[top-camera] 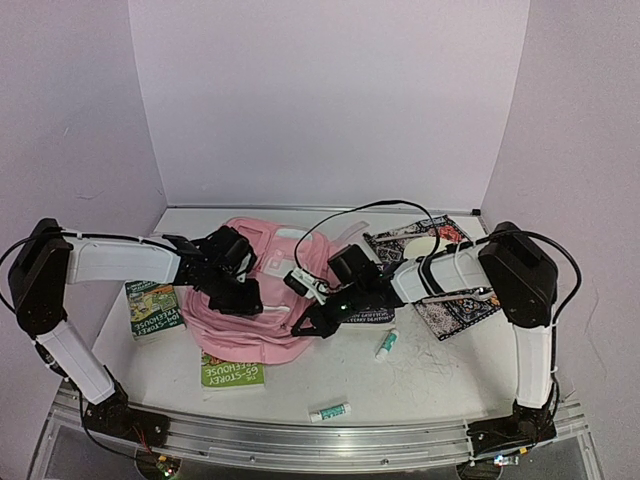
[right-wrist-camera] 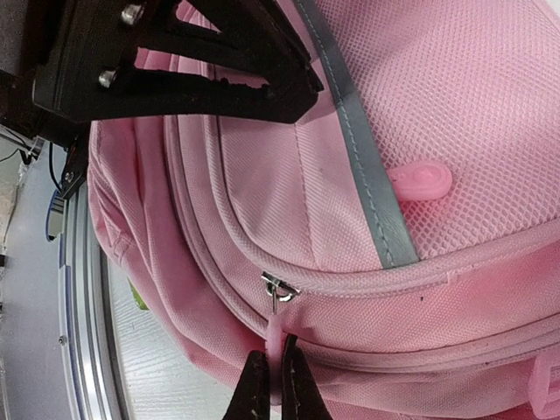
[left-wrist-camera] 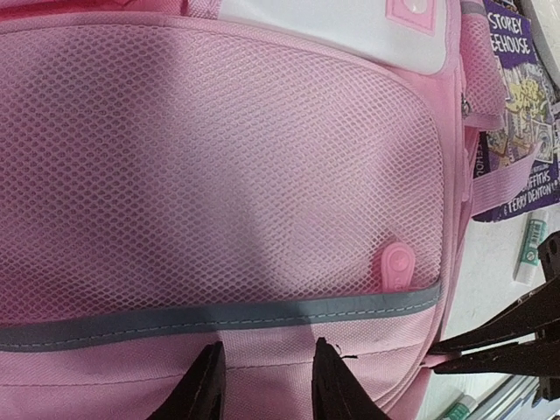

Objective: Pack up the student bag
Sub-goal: Pick up the upper front pocket of the bag, then hold the upper front pocket of the student bag.

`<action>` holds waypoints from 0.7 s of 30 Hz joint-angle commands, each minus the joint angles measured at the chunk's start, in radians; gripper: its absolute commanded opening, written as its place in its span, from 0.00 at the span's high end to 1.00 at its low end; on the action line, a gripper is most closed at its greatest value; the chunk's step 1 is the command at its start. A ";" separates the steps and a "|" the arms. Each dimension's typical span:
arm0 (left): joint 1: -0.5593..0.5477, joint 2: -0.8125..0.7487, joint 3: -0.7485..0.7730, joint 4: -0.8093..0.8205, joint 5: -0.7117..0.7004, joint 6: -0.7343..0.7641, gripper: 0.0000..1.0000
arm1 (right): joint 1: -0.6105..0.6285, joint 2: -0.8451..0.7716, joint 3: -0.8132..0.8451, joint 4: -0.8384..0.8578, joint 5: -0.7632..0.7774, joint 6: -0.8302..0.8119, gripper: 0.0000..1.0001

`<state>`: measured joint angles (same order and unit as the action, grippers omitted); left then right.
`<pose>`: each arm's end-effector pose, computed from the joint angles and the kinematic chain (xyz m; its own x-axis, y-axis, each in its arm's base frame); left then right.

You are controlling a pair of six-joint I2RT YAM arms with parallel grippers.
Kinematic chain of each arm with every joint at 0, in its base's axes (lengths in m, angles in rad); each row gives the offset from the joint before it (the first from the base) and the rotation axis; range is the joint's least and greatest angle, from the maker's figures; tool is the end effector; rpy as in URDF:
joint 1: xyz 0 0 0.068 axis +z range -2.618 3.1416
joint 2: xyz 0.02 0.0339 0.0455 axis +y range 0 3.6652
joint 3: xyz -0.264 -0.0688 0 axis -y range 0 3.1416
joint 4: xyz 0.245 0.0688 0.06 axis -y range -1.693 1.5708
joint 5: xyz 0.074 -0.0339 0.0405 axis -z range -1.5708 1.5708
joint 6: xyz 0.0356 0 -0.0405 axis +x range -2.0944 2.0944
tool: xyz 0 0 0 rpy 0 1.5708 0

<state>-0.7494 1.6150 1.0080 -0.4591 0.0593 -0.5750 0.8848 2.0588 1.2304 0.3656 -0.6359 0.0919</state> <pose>0.2329 -0.2196 0.1909 -0.9190 0.1136 -0.3776 0.2398 0.9212 -0.3065 0.2658 0.3581 0.1609 -0.3696 -0.3350 -0.8667 -0.9292 0.1297 0.3461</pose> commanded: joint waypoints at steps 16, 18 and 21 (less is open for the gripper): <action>0.144 -0.161 0.080 -0.228 -0.211 -0.021 0.42 | 0.046 -0.188 -0.048 -0.004 0.269 0.084 1.00; 0.177 -0.155 0.072 -0.232 -0.206 -0.005 0.41 | 0.046 -0.187 -0.042 -0.005 0.271 0.087 1.00; 0.208 -0.137 0.065 -0.231 -0.196 0.015 0.41 | 0.046 -0.189 -0.040 -0.007 0.271 0.092 1.00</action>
<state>-0.5722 1.4849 1.0481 -0.6492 -0.1092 -0.6150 0.9333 1.9320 1.1862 0.3587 -0.4013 0.1675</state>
